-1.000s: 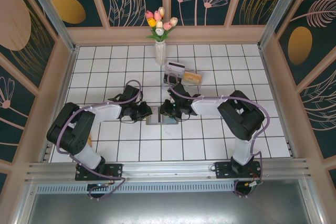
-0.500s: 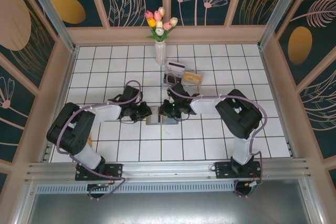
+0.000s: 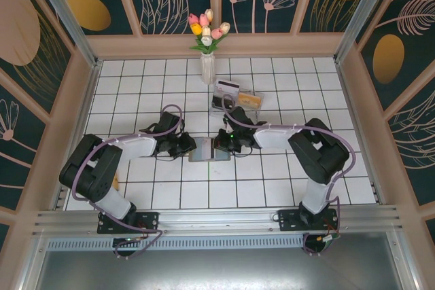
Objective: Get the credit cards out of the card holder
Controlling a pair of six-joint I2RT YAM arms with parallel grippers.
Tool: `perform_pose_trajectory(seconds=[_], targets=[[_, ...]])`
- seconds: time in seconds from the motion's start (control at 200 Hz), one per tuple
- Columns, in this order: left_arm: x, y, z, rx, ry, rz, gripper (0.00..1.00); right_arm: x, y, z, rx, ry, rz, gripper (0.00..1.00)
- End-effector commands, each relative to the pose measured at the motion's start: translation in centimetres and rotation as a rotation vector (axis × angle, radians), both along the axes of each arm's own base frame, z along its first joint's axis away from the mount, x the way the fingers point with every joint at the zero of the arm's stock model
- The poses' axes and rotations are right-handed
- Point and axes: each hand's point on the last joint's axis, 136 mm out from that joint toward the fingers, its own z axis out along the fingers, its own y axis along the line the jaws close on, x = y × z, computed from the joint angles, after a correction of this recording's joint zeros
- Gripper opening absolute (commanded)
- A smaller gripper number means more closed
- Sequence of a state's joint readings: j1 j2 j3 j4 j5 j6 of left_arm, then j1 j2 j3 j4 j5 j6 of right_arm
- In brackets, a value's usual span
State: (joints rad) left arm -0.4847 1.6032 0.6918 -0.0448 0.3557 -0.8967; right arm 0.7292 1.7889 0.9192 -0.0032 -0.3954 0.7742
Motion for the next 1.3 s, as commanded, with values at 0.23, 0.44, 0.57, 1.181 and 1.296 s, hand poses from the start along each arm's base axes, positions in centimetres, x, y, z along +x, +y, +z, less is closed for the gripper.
perform_pose_trajectory(seconds=[0.23, 0.44, 0.57, 1.181, 1.296], targets=[[1.1, -1.7, 2.7, -0.072, -0.065, -0.053, 0.29, -0.9, -0.3, 3.5, 0.153, -0.086, 0.094, 0.0], [2.6, -3.5, 5.4, -0.174, -0.121, -0.082, 0.34, -0.8, -1.3, 5.4, 0.205, -0.118, 0.076, 0.0], [3.2, -4.5, 7.7, -0.252, -0.176, -0.109, 0.43, -0.5, -2.2, 6.7, 0.243, -0.146, 0.062, 0.0], [3.9, -6.1, 19.8, -0.653, -0.452, -0.304, 0.66, 1.0, -2.7, 21.0, 0.746, -0.36, 0.124, 0.0], [3.7, -6.4, 21.8, -0.718, -0.495, -0.324, 0.52, 0.9, -2.4, 21.4, 0.774, -0.351, 0.141, 0.0]])
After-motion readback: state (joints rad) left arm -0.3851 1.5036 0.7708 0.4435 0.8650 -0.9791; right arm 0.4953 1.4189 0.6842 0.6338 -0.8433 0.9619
